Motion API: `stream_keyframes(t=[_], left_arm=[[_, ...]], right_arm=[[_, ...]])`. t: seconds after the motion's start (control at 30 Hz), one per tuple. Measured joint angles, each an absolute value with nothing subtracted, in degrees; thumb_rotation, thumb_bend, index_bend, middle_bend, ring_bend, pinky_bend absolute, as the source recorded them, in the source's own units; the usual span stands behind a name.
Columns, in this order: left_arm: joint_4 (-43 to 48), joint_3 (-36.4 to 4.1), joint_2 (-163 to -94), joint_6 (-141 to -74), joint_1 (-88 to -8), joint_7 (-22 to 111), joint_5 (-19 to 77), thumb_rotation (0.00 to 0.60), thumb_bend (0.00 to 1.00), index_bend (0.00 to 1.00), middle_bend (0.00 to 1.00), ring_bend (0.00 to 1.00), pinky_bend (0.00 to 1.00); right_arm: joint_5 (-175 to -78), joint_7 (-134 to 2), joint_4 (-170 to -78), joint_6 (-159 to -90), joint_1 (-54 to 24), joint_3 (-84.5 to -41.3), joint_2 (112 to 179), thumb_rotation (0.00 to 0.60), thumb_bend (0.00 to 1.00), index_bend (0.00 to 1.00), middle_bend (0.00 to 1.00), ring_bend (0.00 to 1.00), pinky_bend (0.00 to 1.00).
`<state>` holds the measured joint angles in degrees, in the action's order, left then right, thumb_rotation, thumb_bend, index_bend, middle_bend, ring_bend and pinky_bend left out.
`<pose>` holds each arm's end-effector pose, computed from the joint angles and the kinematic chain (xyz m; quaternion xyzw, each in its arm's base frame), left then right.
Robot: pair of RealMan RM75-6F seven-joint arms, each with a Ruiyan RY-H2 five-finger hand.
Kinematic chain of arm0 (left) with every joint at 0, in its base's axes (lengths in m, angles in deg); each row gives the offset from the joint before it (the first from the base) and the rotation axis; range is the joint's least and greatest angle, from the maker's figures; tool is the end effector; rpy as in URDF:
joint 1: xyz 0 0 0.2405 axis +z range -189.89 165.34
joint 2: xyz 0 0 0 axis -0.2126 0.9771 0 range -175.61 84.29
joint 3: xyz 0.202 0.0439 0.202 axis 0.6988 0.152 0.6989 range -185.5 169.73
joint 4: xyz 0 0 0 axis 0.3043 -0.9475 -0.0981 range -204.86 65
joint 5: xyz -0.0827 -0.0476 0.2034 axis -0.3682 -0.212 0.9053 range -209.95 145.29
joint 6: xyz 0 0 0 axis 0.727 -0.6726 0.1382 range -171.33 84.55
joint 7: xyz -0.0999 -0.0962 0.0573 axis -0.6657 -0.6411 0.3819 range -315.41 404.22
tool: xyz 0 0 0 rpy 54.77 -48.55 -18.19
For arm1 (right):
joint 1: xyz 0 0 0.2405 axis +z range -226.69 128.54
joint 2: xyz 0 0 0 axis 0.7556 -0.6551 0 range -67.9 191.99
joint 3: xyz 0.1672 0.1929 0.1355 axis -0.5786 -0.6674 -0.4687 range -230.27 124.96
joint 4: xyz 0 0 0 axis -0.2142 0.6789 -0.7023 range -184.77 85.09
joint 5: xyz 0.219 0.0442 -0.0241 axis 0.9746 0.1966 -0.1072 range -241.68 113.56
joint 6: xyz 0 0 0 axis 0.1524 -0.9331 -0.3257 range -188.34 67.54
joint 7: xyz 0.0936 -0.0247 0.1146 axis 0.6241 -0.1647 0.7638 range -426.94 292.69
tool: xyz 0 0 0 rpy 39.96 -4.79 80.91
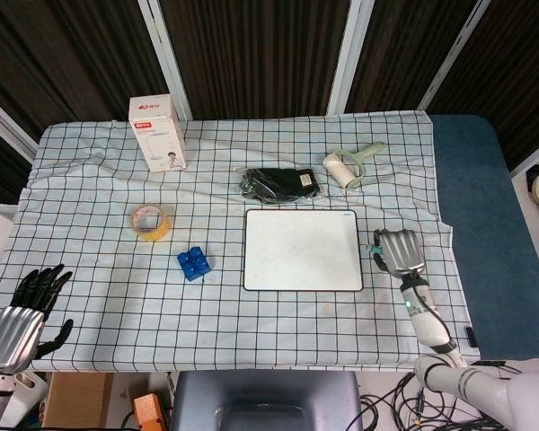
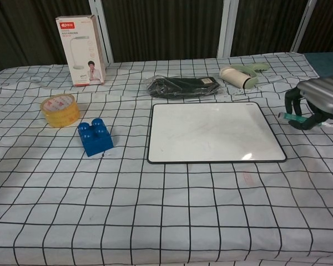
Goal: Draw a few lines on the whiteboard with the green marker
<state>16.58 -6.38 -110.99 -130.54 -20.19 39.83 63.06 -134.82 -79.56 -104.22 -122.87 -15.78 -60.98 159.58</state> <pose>-0.3383 0.1914 0.1464 -0.6589 -0.3489 -0.4158 0.5207 -0.3046 -0.3856 -0.0160 0.6844 -0.3247 0.3151 0.5716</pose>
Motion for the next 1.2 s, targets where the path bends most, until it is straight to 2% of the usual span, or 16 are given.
stream_keyframes(t=[0.27, 0.4, 0.53, 0.77, 1.0, 1.2], left_arm=[[16.8, -6.4, -111.1, -129.8, -20.6, 40.0, 62.9, 0.600, 0.42, 0.00, 0.00, 0.00, 0.04], [16.8, -6.4, -110.9, -129.4, -20.7, 39.8, 62.8, 0.600, 0.42, 0.00, 0.00, 0.00, 0.04], [16.7, -6.4, -110.9, -129.3, -20.8, 39.6, 62.7, 0.600, 0.42, 0.00, 0.00, 0.00, 0.04], [16.6, -6.4, -110.7, -129.3, -20.9, 39.2, 62.7, 0.600, 0.42, 0.00, 0.00, 0.00, 0.04], [16.4, -6.5, -110.4, -129.0, -21.0, 38.4, 62.4, 0.600, 0.42, 0.00, 0.00, 0.00, 0.04], [16.4, -6.4, -110.1, -129.0, -21.1, 37.6, 62.5, 0.600, 0.42, 0.00, 0.00, 0.00, 0.04]], right_arm=[[-137.7, -51.3, -108.8, -127.6, -16.4, -65.1, 159.1, 0.600, 0.46, 1.00, 0.79, 0.73, 0.71], [-135.1, -34.2, -115.1, -125.2, -16.2, -69.6, 159.1, 0.600, 0.47, 1.00, 0.79, 0.73, 0.71], [-132.7, -25.1, -120.1, -122.6, -15.6, -72.8, 159.4, 0.600, 0.47, 1.00, 0.79, 0.73, 0.71], [-131.2, -27.2, -118.6, -121.0, -11.8, -76.2, 164.1, 0.600, 0.48, 1.00, 0.79, 0.73, 0.71], [-130.4, -31.2, -106.1, -119.2, -5.5, -78.2, 172.1, 0.600, 0.49, 1.00, 0.79, 0.73, 0.70], [-131.9, -32.5, -97.0, -118.7, -2.6, -77.6, 176.7, 0.600, 0.49, 1.00, 0.79, 0.73, 0.70]])
